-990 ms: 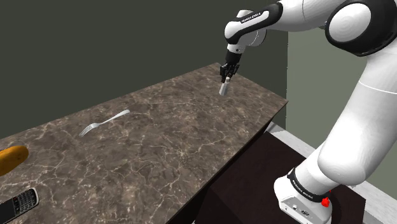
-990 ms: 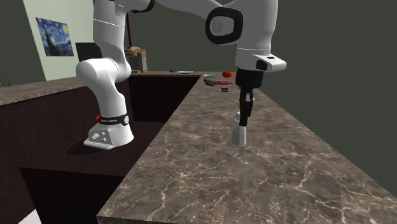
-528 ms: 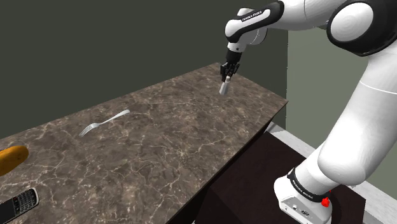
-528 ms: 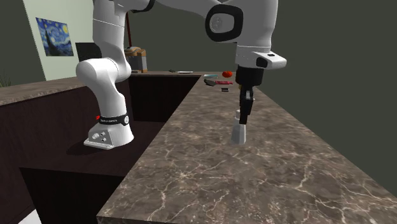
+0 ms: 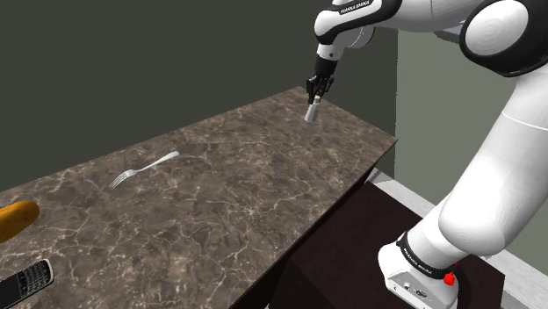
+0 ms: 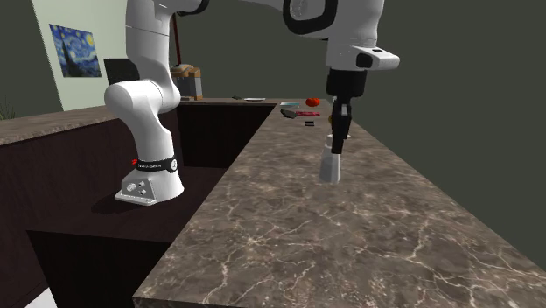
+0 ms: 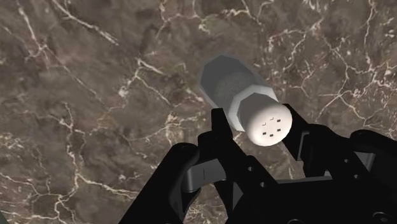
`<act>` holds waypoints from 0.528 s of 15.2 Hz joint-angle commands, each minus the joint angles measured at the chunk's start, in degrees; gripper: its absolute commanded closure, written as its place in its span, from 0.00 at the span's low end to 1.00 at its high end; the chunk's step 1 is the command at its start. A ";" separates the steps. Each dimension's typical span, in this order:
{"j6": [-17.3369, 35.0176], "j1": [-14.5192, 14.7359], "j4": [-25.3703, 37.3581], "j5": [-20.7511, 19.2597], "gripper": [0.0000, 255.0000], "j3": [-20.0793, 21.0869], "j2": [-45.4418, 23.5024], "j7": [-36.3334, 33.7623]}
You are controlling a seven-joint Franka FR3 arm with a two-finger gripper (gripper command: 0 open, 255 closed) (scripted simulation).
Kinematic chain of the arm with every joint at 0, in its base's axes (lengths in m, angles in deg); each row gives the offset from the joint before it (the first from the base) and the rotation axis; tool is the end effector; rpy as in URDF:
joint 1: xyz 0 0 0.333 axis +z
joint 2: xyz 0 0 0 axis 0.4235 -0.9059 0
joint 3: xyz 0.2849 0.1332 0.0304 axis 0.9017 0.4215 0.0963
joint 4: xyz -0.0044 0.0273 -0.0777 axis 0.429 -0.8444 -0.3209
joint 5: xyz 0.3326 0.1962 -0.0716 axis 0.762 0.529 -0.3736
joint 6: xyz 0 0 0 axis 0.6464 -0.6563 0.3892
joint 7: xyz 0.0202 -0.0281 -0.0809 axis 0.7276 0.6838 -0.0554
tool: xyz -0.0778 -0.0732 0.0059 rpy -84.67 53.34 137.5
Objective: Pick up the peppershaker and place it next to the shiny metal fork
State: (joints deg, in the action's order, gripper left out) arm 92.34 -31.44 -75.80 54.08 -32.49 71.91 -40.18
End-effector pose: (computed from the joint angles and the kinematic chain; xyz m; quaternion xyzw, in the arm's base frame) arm 0.5761 -0.1919 0.4099 -0.9976 0.0381 0.0189 0.0553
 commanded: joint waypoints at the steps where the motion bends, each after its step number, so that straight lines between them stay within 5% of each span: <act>1: -1.20 0.08 0.50 -0.25 1.00 -0.03 0.73 -0.31; 8: -6.15 0.09 4.18 -0.83 1.00 -0.16 2.08 -1.03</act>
State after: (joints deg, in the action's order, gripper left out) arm 86.97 -31.35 -72.28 53.31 -32.64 73.87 -41.11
